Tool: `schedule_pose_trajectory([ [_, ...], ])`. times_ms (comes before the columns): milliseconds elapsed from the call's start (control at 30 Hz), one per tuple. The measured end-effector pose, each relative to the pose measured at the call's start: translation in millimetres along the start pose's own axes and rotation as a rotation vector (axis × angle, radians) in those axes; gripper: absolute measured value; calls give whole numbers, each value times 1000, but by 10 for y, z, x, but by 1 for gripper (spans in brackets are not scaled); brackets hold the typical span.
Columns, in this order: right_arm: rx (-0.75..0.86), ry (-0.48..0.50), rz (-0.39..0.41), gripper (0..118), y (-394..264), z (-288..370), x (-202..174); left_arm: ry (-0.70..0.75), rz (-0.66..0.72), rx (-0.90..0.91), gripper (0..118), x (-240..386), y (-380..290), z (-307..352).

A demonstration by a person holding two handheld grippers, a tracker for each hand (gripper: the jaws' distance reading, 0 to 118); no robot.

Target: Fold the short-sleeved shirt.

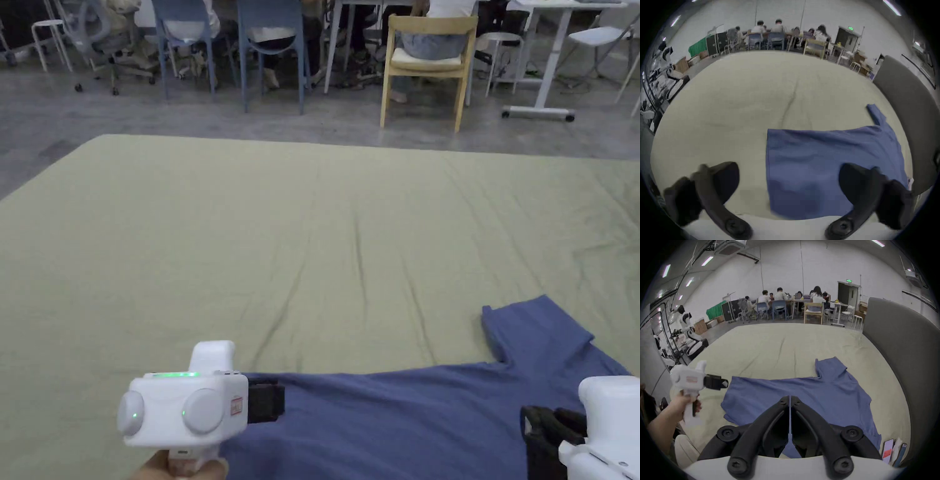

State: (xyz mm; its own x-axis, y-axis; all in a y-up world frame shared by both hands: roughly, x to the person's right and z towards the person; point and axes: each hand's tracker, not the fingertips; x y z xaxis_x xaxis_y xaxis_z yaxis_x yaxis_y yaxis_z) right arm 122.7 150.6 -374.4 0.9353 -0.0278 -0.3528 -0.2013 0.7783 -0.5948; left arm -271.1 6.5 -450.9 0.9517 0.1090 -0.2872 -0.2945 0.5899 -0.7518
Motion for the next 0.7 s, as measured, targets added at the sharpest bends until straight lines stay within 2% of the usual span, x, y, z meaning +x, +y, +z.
schedule_pose_trajectory([
  [100,-42,-35,4,4,-79,-186,119,52,-4,-74,118,-26,275,-599],
  [200,-86,-61,-6,4,-161,-363,261,95,-50,-127,118,106,22,-702],
  [233,-100,-74,-11,4,-201,-414,307,105,-89,-154,114,173,-36,-754],
  [300,-126,-111,-9,4,-259,-540,410,199,-163,-27,111,233,-33,-778],
  [333,-141,-143,-7,4,-283,-591,463,201,-201,-8,87,316,-64,-729],
  [367,-157,-192,-6,4,-306,-625,522,213,-267,20,53,438,-99,-656],
  [400,-171,-251,-10,4,-319,-666,601,136,-291,49,0,596,-151,-465],
  [467,-161,-252,-28,4,-301,-726,813,155,-306,55,0,749,-249,-334],
  [533,-172,-219,-50,4,-247,-837,1095,-21,-180,58,0,648,-213,-343],
  [633,-200,-183,-82,7,-44,-1149,1584,-105,-52,101,0,559,-138,-171],
  [667,-254,-153,-81,33,28,-1314,1741,-78,-81,114,0,583,-135,20],
  [700,-289,-160,-108,81,109,-1485,1905,-33,-124,166,0,556,-73,98],
])
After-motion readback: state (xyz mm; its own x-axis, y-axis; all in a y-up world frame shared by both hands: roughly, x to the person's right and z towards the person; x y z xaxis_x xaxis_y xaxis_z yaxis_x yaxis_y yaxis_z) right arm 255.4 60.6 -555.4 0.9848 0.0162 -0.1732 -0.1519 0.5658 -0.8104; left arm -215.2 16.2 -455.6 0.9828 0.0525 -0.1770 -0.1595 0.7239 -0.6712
